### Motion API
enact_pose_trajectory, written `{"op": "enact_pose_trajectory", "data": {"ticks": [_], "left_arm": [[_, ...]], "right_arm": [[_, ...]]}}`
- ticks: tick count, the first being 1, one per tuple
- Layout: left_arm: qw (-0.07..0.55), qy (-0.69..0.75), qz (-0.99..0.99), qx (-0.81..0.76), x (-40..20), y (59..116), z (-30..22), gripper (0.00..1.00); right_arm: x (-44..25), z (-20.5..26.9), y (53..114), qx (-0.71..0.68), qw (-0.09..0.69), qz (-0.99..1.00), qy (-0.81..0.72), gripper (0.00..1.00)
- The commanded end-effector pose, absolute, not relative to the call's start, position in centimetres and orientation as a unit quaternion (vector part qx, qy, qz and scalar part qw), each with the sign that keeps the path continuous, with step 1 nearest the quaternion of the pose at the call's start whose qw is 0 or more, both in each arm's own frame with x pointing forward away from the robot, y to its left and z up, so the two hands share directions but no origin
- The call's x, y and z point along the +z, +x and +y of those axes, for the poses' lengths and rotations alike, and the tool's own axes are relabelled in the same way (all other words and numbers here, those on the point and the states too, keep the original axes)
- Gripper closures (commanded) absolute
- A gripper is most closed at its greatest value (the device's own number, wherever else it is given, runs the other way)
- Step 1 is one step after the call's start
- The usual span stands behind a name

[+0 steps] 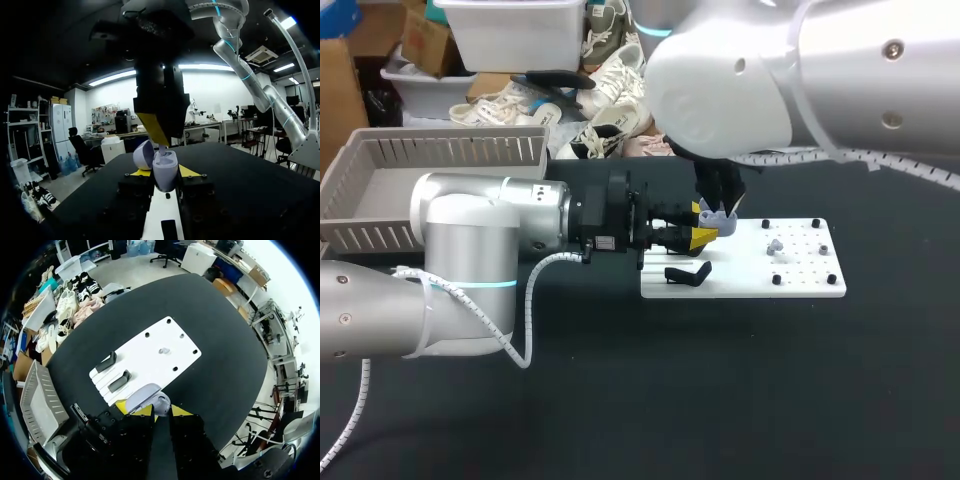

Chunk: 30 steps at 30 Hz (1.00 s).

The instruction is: Pick up each earbud case from the left stands, insert the matching earbuds, close the lid, and place the case in the box.

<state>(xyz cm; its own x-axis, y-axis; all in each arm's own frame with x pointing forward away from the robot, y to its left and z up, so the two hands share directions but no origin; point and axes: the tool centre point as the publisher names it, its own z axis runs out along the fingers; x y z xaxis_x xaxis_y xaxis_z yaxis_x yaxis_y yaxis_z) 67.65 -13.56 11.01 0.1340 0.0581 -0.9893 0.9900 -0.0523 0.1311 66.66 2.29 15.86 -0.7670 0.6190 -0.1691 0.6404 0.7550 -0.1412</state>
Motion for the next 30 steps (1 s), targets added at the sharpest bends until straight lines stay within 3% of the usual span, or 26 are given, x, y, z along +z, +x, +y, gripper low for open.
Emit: {"op": "enact_pose_trajectory", "data": {"ticks": [1,21,22,24,30], "left_arm": [[0.506,0.558,0.469,-0.461,10.98,67.58,-13.59,1.0],[0.506,0.558,0.469,-0.461,10.98,67.58,-13.59,1.0],[0.506,0.558,0.469,-0.461,10.98,67.58,-13.59,1.0],[0.506,0.558,0.469,-0.461,10.98,67.58,-13.59,1.0],[0.506,0.558,0.469,-0.461,10.98,67.58,-13.59,1.0]], "right_arm": [[15.71,2.47,66.93,-0.1,0.054,0.934,0.338,1.0],[14.88,2.34,66.85,-0.107,0.047,0.935,0.336,1.0],[14.87,2.35,66.85,-0.107,0.047,0.935,0.336,0.98],[14.85,2.35,66.85,-0.107,0.047,0.935,0.335,0.78],[15.14,2.21,66.58,-0.104,0.049,0.935,0.335,0.68]]}}
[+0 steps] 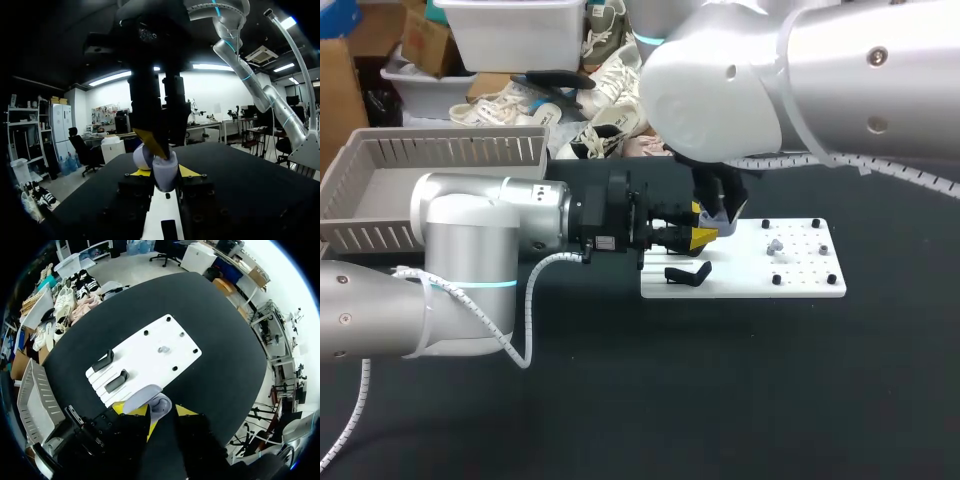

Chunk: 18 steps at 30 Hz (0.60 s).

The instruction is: Pick up each earbud case from the left stands, insert the matching earbuds, close the lid, and place the case in the box.

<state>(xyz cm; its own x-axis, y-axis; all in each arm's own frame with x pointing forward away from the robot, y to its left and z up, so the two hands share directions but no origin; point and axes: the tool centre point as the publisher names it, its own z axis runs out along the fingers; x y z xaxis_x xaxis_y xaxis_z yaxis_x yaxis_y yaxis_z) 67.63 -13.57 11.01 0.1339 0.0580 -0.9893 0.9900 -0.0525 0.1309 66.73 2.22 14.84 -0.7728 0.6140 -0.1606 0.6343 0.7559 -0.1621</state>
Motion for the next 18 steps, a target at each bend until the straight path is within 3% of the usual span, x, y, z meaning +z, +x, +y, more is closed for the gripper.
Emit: {"op": "enact_pose_trajectory", "data": {"ticks": [1,10,15,18], "left_arm": [[0.506,0.558,0.469,-0.461,11.0,67.6,-13.6,1.0],[0.506,0.558,0.469,-0.461,11.0,67.6,-13.6,1.0],[0.506,0.558,0.469,-0.461,11.0,67.6,-13.6,1.0],[0.506,0.558,0.469,-0.461,11.0,67.6,-13.6,1.0]], "right_arm": [[15.5,2.2,66.4,-0.1,0.051,0.936,0.335,0.67],[18.7,-0.4,62.8,-0.016,0.067,0.939,0.336,0.62],[18.5,-2.2,62.2,0.055,0.079,0.957,0.275,0.51],[18.2,-2.9,62.4,0.074,0.071,0.961,0.255,0.51]]}}
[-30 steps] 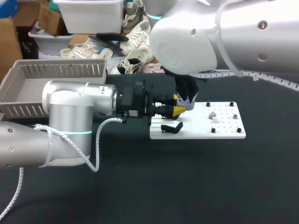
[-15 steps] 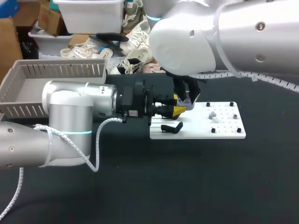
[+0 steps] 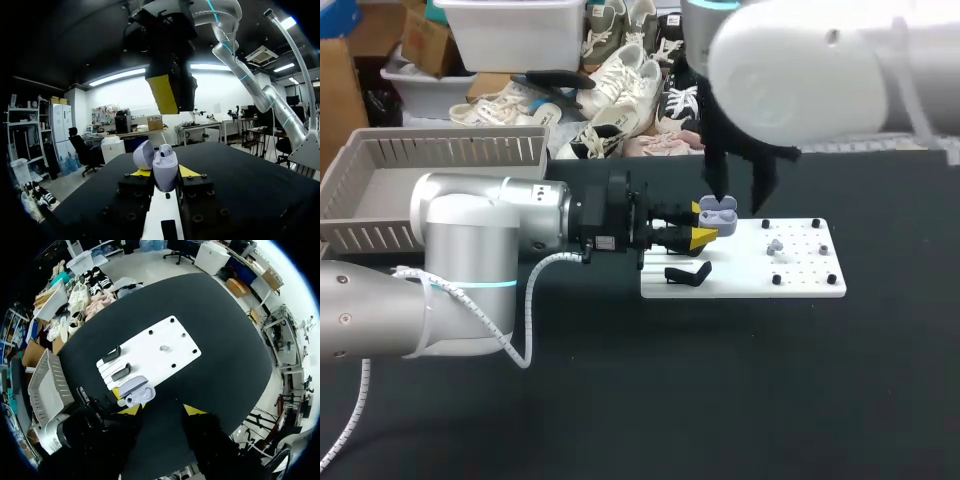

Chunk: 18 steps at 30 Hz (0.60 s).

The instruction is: Pick up each earbud case from the left stands, insert the matching earbuds, close the lid, and place the case in the box.

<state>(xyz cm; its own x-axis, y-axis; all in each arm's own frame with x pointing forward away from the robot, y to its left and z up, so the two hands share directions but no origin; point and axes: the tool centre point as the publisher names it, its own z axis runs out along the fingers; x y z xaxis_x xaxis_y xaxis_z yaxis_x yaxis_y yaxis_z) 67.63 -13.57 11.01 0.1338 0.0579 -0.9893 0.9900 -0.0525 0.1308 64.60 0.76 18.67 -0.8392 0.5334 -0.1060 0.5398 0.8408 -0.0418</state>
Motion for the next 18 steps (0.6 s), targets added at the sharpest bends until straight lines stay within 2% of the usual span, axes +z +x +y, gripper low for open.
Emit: {"op": "enact_pose_trajectory", "data": {"ticks": [1,18], "left_arm": [[0.506,0.558,0.469,-0.461,11.0,67.6,-13.6,1.0],[0.506,0.558,0.469,-0.461,11.0,67.6,-13.6,1.0]], "right_arm": [[18.1,-3.1,62.6,0.076,0.07,0.963,0.249,0.51],[15.2,-7.1,64.8,0.107,0.089,0.972,0.191,0.53]]}}
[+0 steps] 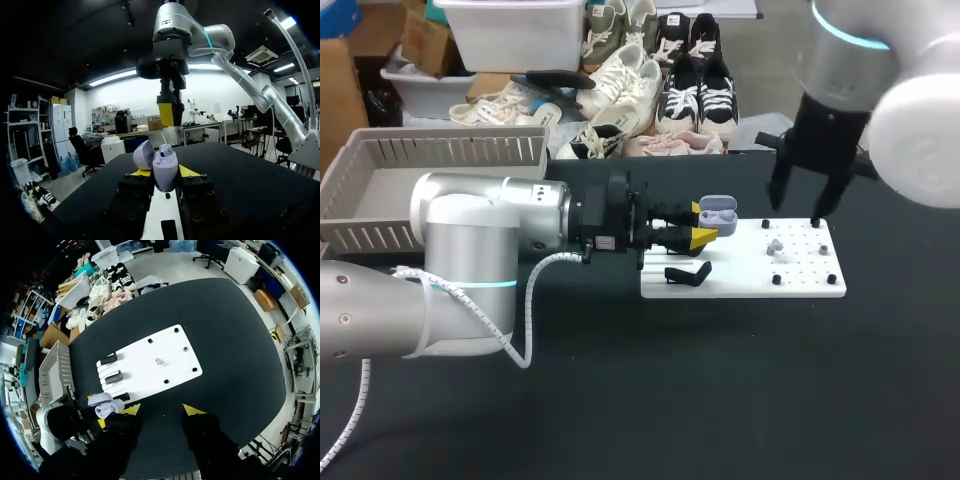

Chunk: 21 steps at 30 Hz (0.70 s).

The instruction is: Pick up each earbud case from the left stands, insert the matching earbuds, close the lid, and place the case in the box.

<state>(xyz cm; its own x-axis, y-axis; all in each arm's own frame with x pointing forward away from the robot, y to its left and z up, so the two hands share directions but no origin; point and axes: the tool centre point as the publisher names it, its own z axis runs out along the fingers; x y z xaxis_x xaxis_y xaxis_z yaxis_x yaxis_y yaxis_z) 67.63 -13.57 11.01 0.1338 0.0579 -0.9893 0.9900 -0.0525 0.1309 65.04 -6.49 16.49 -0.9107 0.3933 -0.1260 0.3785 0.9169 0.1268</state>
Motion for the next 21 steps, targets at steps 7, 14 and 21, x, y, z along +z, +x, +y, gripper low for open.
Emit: {"op": "enact_pose_trajectory", "data": {"ticks": [7,14,21], "left_arm": [[0.506,0.558,0.469,-0.461,11.0,67.6,-13.6,1.0],[0.506,0.558,0.469,-0.461,11.0,67.6,-13.6,1.0],[0.506,0.558,0.469,-0.461,11.0,67.6,-13.6,1.0]], "right_arm": [[12.0,-6.5,65.4,0.099,0.085,0.975,0.181,0.53],[10.0,-6.7,66.9,0.106,0.101,0.974,0.171,0.5],[8.9,-7.0,68.6,0.12,0.106,0.972,0.17,0.51]]}}
